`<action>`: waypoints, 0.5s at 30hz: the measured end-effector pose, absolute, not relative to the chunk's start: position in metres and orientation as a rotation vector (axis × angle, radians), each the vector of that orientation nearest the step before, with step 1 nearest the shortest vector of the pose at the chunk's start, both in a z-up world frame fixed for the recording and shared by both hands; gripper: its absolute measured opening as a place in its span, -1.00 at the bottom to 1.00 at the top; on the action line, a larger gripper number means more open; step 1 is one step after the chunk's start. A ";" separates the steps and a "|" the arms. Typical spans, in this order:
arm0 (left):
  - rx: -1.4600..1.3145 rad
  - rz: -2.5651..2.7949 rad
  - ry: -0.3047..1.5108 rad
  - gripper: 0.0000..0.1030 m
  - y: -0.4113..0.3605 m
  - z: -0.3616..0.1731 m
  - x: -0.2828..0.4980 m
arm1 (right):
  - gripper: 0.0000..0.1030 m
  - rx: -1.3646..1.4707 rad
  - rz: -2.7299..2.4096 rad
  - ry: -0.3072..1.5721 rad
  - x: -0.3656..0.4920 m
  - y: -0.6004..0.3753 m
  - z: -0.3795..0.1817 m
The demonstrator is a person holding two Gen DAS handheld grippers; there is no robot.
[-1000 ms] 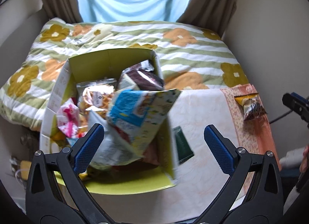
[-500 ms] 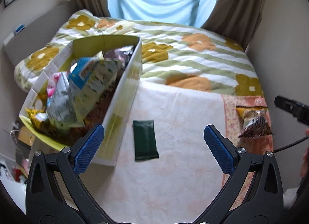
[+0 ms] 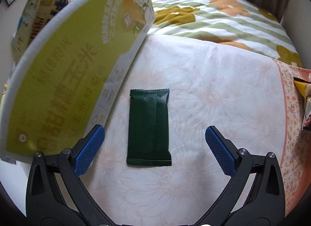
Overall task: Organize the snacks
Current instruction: 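Move the left tool to the dark green packet while the right tool approaches the brown chip bag, then grasp the dark green packet with the left tool while the right tool grasps the brown chip bag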
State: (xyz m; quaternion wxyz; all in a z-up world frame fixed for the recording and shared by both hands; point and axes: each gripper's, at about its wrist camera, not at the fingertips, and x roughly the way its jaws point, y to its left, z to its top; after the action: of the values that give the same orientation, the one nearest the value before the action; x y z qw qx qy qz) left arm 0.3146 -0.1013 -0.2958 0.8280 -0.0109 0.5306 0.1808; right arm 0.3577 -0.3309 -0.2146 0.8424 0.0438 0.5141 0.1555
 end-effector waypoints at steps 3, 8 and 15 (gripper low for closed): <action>-0.008 0.414 1.153 1.00 -0.101 -0.308 0.324 | 0.94 0.081 0.314 1.090 0.360 -0.334 -0.219; -0.111 0.415 1.168 1.00 -0.092 -0.310 0.336 | 0.94 0.069 0.295 1.101 0.363 -0.338 -0.223; -0.233 0.284 1.221 0.99 -0.093 -0.319 0.343 | 0.94 0.059 0.274 1.103 0.367 -0.337 -0.224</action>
State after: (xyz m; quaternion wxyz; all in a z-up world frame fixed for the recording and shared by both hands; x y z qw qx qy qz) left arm 0.3429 -0.0932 -0.3189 0.8037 -0.1086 0.5699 0.1324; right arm 0.3666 -0.3368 -0.2244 0.8424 0.0278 0.5222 0.1298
